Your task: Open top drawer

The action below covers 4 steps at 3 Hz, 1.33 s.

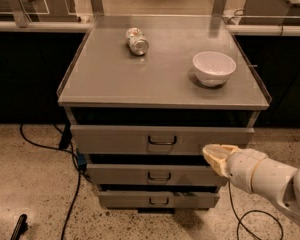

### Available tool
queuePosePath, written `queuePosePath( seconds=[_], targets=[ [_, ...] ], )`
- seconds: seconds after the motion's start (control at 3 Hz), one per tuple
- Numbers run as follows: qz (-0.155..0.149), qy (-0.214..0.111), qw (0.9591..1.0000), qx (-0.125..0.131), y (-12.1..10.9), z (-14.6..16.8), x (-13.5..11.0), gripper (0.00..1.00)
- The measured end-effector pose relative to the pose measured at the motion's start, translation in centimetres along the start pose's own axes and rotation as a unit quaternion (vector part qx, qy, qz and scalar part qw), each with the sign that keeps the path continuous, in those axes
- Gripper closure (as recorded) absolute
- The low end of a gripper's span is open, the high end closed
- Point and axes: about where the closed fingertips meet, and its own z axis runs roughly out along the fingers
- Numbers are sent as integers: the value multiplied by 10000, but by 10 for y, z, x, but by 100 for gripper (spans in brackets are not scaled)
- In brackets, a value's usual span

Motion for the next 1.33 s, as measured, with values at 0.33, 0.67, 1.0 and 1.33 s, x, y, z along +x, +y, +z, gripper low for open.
queuePosePath(
  seconds=[0.33,0.67,1.0,1.33],
  targets=[
    [-233,-229,9987,385,-45,39,-29,100],
    [-244,-227,9987,373,-44,41,-30,100],
    [-207,-228,9983,497,-49,44,-28,100],
    [-168,-416,9958,795,-68,56,-34,100]
  ],
)
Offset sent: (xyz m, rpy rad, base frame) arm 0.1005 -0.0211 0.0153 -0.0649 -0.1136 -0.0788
